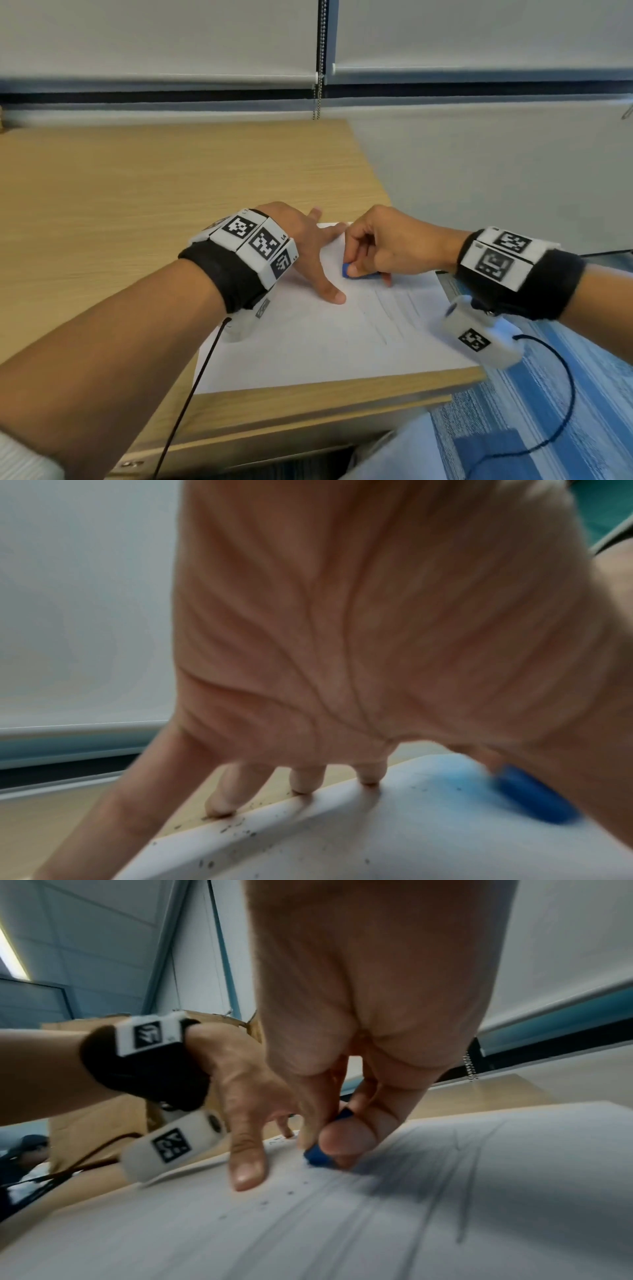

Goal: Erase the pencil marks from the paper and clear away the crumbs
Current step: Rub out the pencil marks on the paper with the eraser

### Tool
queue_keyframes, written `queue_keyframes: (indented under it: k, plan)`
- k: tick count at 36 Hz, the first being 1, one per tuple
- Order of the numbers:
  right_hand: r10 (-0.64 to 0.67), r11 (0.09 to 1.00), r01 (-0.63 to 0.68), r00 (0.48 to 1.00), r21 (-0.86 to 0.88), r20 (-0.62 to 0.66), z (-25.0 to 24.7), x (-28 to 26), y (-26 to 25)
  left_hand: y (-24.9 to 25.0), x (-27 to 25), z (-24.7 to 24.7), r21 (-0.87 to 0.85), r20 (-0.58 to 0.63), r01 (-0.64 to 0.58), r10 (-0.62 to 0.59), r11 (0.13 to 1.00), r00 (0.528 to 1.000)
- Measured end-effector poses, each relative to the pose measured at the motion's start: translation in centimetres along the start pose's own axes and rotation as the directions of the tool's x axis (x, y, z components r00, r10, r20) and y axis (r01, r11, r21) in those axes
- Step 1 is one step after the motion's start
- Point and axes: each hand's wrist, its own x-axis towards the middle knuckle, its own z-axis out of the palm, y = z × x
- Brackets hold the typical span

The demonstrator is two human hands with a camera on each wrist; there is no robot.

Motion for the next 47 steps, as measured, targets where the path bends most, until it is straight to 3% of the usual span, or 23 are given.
queue_keyframes:
  k: [3,9,13,15,20,22,26,28,32,34,38,43,45,47]
  plan:
    - [-0.012,1.000,0.015,0.990,-0.022,0.140,-0.1,-0.4,-0.6,0.0,0.0,0.0,0.005,-0.002,0.001,-0.001,1.000,1.000]
    - [0.014,1.000,-0.015,0.999,-0.022,-0.044,-0.3,0.2,-0.4,-0.1,0.0,-0.1,-0.012,0.008,0.006,-0.006,1.000,1.000]
    - [0.000,1.000,-0.001,0.979,0.002,0.206,0.4,-2.4,-0.4,0.0,-0.1,-0.1,-0.002,-0.001,0.014,-0.014,1.000,1.000]
    - [0.002,1.000,0.005,0.966,-0.024,0.259,0.5,-2.9,-0.7,0.1,-0.2,-0.1,-0.002,-0.002,0.015,-0.015,1.000,1.000]
    - [0.028,0.998,-0.028,1.000,-0.052,-0.002,0.3,-2.0,-0.8,0.2,-0.1,0.0,-0.001,0.000,0.023,-0.023,1.000,1.000]
    - [0.034,0.999,-0.033,0.999,-0.025,0.033,0.5,-2.5,-0.5,0.1,-0.1,-0.1,-0.005,0.002,0.021,-0.021,1.000,1.000]
    - [0.028,0.999,-0.017,0.966,-0.045,0.255,0.6,-3.7,-0.9,0.0,0.0,-0.1,-0.012,0.010,0.023,-0.022,1.000,1.000]
    - [0.028,0.998,-0.016,0.973,-0.054,0.229,0.4,-3.3,-1.0,0.1,0.1,0.0,-0.008,0.009,0.022,-0.022,1.000,1.000]
    - [0.024,0.999,-0.023,0.999,-0.029,0.045,0.7,-2.8,-0.8,0.0,0.1,0.0,-0.023,0.022,0.026,-0.025,0.999,0.999]
    - [0.013,0.999,-0.010,0.995,-0.034,0.096,0.8,-3.4,-0.5,0.0,0.1,-0.1,-0.034,0.032,0.020,-0.019,0.999,0.999]
    - [0.012,0.997,0.015,0.947,-0.081,0.322,0.7,-4.7,-1.0,0.0,0.1,-0.1,-0.032,0.028,0.020,-0.019,0.999,0.999]
    - [0.019,0.999,-0.017,0.999,-0.037,0.051,1.2,-4.4,-0.8,0.0,0.2,-0.1,-0.042,0.041,0.026,-0.025,0.999,0.999]
    - [0.008,1.000,-0.007,0.999,-0.018,0.049,1.6,-5.1,-0.5,0.0,0.0,-0.1,-0.041,0.039,0.025,-0.024,0.999,0.999]
    - [-0.005,1.000,0.007,0.988,-0.016,0.154,1.6,-6.0,-0.4,0.1,-0.1,-0.2,-0.045,0.040,0.023,-0.021,0.999,0.999]
